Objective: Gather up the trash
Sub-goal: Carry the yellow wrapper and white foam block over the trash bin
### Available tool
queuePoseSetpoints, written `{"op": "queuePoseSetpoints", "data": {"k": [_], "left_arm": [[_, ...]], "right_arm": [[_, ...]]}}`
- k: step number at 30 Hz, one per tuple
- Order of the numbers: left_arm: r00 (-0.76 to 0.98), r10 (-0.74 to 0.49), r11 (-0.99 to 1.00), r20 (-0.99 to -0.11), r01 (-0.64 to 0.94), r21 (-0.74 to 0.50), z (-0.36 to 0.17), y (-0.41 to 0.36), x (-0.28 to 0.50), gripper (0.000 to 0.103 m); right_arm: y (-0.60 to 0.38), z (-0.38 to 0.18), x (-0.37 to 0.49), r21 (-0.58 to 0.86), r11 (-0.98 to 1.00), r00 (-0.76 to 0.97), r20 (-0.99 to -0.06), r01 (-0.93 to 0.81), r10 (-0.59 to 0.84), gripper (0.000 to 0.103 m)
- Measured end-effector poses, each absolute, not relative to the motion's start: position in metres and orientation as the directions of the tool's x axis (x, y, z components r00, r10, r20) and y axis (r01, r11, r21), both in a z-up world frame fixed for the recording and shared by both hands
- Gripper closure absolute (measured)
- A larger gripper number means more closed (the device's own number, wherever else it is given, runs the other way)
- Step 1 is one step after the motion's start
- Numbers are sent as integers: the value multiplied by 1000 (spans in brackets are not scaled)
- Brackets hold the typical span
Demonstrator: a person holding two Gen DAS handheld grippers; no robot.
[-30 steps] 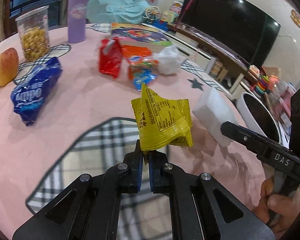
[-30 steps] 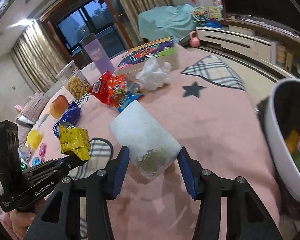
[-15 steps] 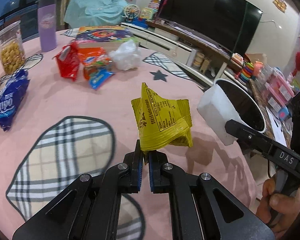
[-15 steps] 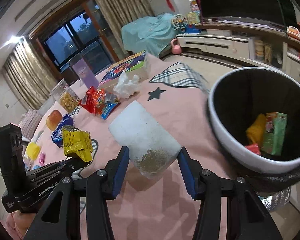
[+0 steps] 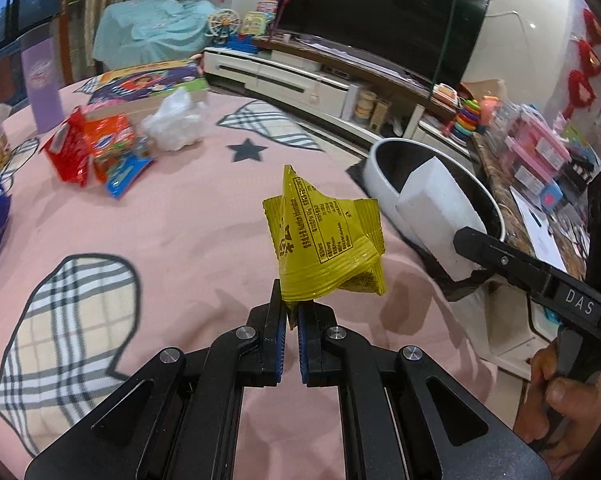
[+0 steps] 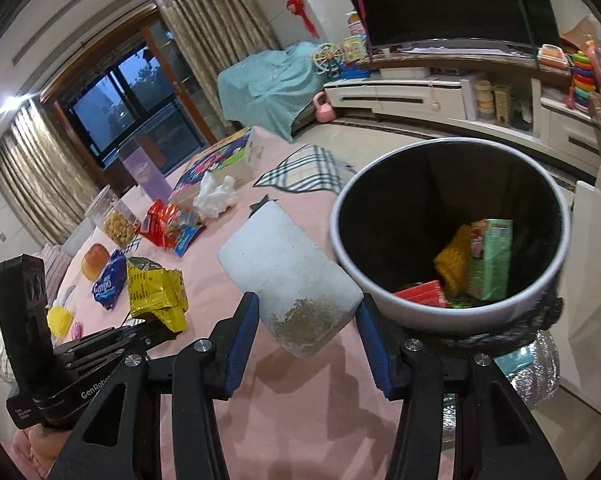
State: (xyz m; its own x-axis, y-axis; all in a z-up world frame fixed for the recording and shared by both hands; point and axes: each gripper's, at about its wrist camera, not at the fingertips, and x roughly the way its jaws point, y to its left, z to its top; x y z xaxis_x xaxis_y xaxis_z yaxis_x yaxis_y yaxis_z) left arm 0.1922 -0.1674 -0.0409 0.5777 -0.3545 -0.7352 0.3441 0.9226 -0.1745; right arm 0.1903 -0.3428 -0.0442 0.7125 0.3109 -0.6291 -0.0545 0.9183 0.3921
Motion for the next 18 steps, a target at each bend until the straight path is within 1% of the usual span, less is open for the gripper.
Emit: {"op": "queuePoseSetpoints", "data": {"k": [18], "left_arm": [[544, -386, 885, -745, 445, -134, -35, -230, 199, 99]], "right_arm": [[-401, -38, 180, 384, 922, 748, -626, 53, 218, 52]]}}
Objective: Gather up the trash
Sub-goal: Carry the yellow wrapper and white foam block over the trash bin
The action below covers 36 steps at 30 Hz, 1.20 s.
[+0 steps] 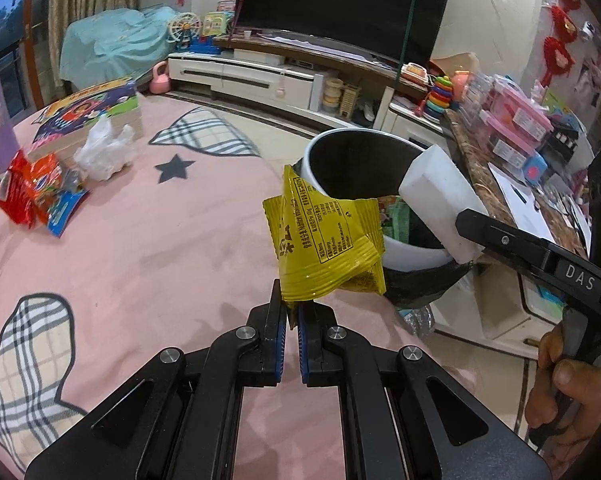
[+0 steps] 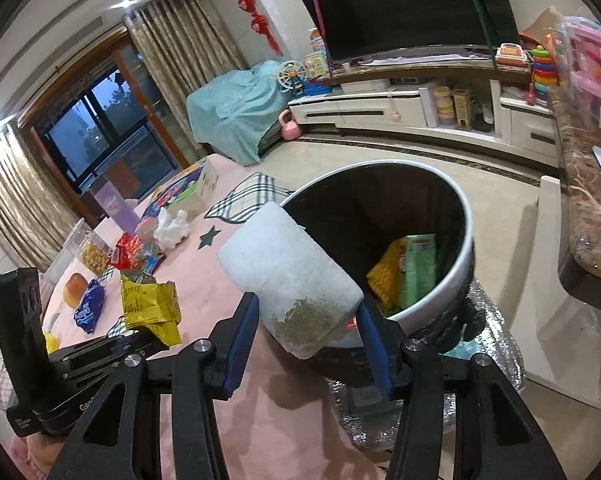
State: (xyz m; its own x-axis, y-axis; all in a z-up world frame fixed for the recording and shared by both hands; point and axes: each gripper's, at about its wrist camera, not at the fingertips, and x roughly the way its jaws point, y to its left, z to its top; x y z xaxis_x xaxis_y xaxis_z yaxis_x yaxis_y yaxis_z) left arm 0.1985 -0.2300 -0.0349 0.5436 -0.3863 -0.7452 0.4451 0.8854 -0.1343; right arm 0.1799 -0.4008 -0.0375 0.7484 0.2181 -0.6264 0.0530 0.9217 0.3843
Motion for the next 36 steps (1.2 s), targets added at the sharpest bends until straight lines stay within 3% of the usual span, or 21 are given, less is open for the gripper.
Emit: {"op": "queuePoseSetpoints", "data": {"k": [36], "left_arm": [[506, -373, 847, -778, 528, -63, -33, -311, 240, 98]], "right_arm": [[-457, -41, 206, 372, 919, 736, -657, 129, 163, 49]]}}
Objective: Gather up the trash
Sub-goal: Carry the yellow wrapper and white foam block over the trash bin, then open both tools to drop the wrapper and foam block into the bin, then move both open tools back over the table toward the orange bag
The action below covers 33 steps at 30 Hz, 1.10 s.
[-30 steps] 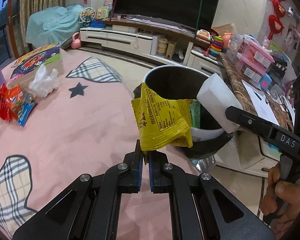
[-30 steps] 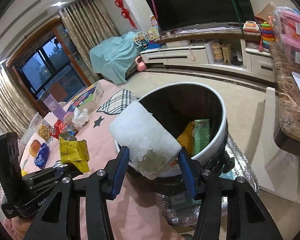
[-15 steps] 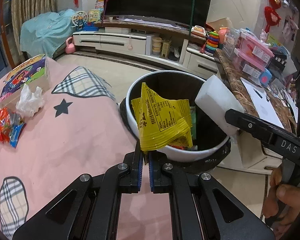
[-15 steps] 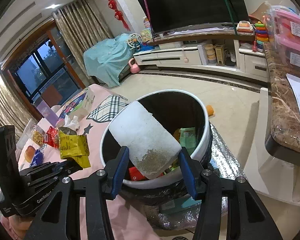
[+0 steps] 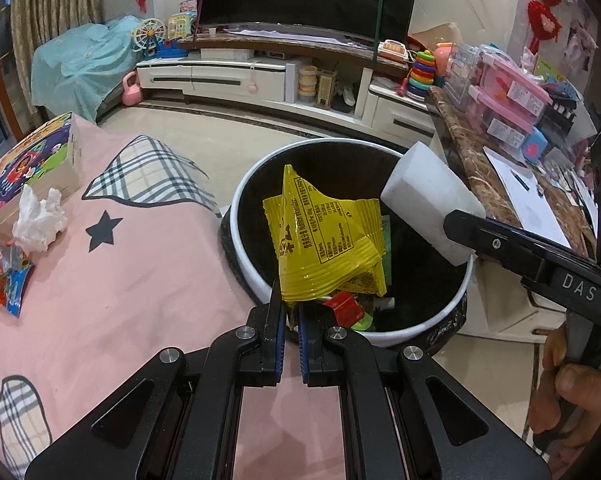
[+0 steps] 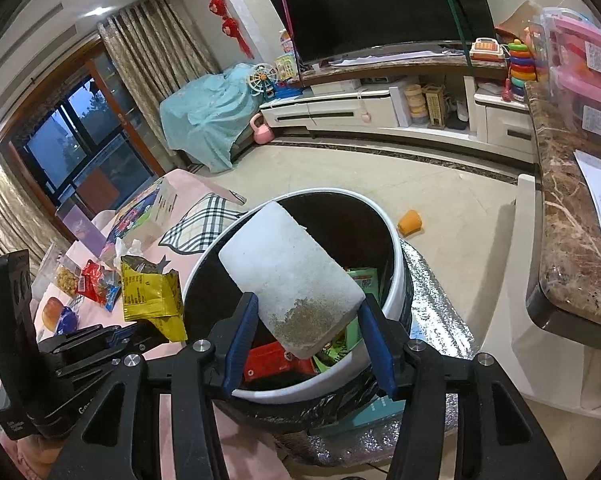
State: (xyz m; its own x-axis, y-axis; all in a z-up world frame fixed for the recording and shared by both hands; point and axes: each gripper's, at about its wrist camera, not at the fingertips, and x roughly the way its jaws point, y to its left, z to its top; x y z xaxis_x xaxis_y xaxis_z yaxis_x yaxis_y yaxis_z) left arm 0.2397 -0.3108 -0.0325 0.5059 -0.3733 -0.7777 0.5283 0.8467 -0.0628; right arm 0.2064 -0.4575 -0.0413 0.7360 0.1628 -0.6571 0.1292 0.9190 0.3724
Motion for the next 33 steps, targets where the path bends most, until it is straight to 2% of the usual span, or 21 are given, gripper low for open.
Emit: {"op": "queuePoseSetpoints", "data": {"k": [8, 10, 11, 13, 15, 16, 18, 26, 30, 33], "left_arm": [[499, -362, 844, -788, 533, -50, -34, -319, 248, 98], [500, -360, 845, -788, 533, -47, -34, -320, 249, 95], [498, -360, 844, -789, 534, -48, -34, -320, 250, 88], [502, -357, 847, -787, 530, -46, -33, -320, 250, 69], [510, -358, 849, -782, 526, -45, -31, -319, 249, 56], [514, -355, 851, -781, 523, -43, -31, -319, 249, 52], [516, -354, 852, -780, 521, -42, -31, -317, 248, 52], [523, -346, 875, -778, 480, -67, -36, -294, 242, 50], [534, -331, 896, -778, 438, -80, -43, -269, 238, 47], [539, -323, 912, -778, 397, -104, -47, -249, 235, 47]], "right_arm": [[-462, -43, 215, 371, 919, 728, -666, 134, 162, 49], [-464, -42, 217, 367, 920, 725, -669, 133, 162, 48], [-464, -42, 218, 366, 921, 725, -670, 133, 162, 47], [-465, -41, 219, 365, 921, 726, -669, 134, 160, 45], [-465, -41, 220, 369, 919, 724, -671, 138, 160, 44], [-466, -41, 221, 371, 918, 724, -671, 139, 161, 43], [-466, -41, 220, 372, 917, 726, -669, 143, 159, 37], [-463, -40, 218, 382, 911, 731, -664, 152, 156, 33], [-452, -39, 214, 384, 912, 737, -657, 142, 162, 24], [-443, -38, 213, 386, 913, 739, -652, 129, 171, 22]]}}
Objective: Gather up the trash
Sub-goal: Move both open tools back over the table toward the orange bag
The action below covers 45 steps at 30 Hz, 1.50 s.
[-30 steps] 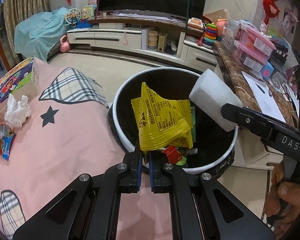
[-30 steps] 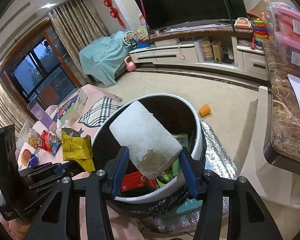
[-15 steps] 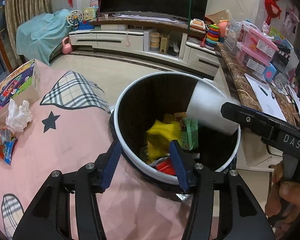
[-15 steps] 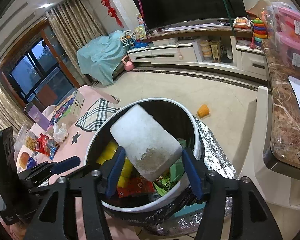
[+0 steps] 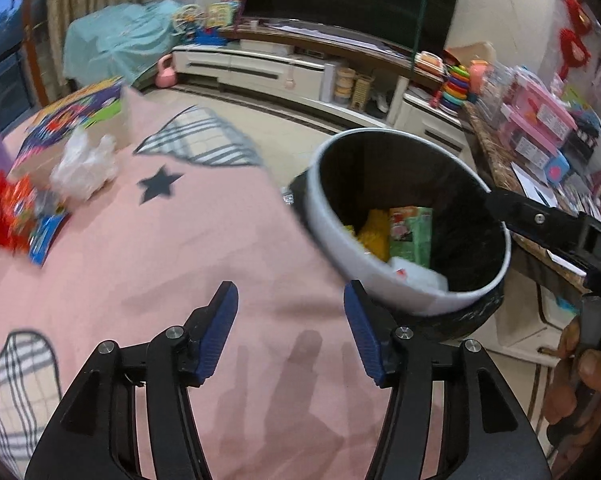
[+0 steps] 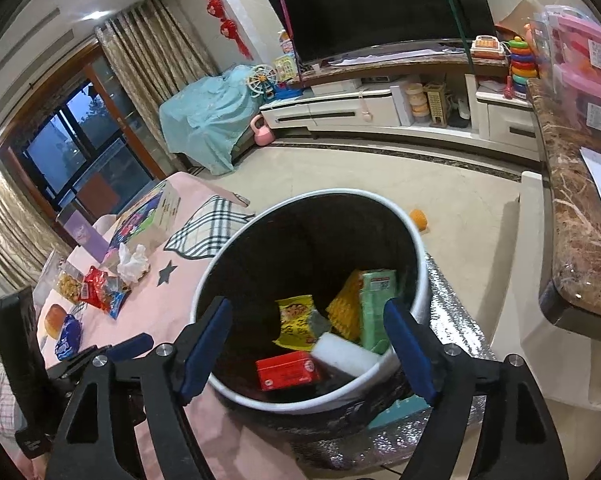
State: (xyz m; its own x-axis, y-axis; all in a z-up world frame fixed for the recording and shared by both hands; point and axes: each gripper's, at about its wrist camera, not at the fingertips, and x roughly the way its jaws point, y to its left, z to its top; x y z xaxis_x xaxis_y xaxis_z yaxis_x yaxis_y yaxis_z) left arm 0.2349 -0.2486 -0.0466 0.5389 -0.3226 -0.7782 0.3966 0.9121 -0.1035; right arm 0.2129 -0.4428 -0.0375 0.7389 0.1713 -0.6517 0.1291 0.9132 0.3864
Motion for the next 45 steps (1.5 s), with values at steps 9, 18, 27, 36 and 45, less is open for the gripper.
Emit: {"op": "queuePoseSetpoints", "data": {"k": [9, 18, 27, 36, 45], "left_arm": [[571, -285, 951, -770, 268, -154, -53, -182, 226, 44], [586, -239, 971, -774, 168, -172, -60, -124, 217, 41], [609, -192, 981, -770, 93, -171, -59, -80, 215, 36], [612, -168, 983, -773, 47, -176, -64, -54, 219, 33], [621, -161, 982, -767, 28, -184, -62, -42, 239, 33]], "right_arm": [[-410, -34, 213, 407, 910, 737, -640, 86, 216, 7], [-369, -31, 218, 410, 912, 727, -635, 28, 263, 4], [-320, -34, 229, 427, 902, 695, -633, -56, 342, 2], [-280, -40, 246, 420, 900, 653, -649, -119, 390, 1], [-250, -40, 270, 415, 893, 645, -636, -177, 423, 1]]}}
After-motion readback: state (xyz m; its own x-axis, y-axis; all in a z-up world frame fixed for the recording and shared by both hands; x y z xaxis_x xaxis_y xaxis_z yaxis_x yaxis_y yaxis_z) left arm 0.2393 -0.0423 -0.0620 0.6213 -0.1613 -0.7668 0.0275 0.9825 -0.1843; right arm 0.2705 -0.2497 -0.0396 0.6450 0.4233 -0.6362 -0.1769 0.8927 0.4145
